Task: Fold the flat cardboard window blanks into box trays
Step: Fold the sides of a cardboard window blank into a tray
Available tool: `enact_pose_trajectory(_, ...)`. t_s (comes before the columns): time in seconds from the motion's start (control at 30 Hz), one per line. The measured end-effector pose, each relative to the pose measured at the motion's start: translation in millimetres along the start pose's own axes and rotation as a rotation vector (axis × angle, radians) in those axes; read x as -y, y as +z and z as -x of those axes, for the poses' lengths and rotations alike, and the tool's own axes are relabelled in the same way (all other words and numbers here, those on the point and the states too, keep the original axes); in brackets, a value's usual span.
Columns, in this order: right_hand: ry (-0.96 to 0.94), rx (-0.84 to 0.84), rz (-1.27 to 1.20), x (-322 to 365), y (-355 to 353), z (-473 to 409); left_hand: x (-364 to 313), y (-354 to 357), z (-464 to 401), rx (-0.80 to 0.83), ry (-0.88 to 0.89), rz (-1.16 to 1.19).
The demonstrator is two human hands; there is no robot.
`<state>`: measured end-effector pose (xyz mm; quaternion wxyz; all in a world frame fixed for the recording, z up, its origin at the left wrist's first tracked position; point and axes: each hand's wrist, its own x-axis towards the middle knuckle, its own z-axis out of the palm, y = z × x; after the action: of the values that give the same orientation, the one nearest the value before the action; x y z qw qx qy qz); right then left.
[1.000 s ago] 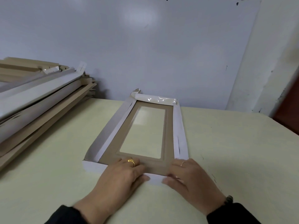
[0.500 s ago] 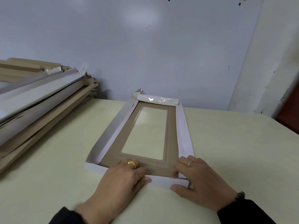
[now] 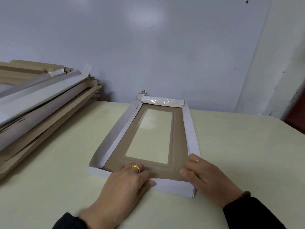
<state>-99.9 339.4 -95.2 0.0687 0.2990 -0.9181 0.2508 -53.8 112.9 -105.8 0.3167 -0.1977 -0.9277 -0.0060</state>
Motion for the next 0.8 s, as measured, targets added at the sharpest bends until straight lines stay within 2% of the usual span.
enact_pose_trajectory(0.07, -0.099, 0.006, 0.141, 5.3, -0.8, 1.0, -0.1, 0.3, -0.5, 0.004, 0.002, 0.003)
enact_pose_trajectory(0.13, -0.218, -0.082, 0.336, 11.1, 1.2, 3.0, 0.2, -0.1, -0.7, 0.008, 0.004, 0.011)
enact_pose_trajectory(0.27, -0.271, -0.214, 0.329, 12.6, 2.6, 7.2, 0.0, -1.1, -0.1, 0.026, -0.013, 0.044)
enact_pose_trajectory(0.5, -0.289, -0.245, 0.411, 15.3, 11.7, 11.3, 0.0, -4.9, -1.4, 0.063, 0.009, 0.036)
enact_pose_trajectory(0.67, -0.232, -0.294, 0.522, -1.4, 7.5, 11.1, 27.3, -6.4, -3.4, 0.103, 0.057, -0.001)
enact_pose_trajectory(0.8, -0.136, -0.335, 0.534, -15.4, 2.5, 12.5, 51.8, -11.2, -6.2, 0.248, 0.032, 0.083)
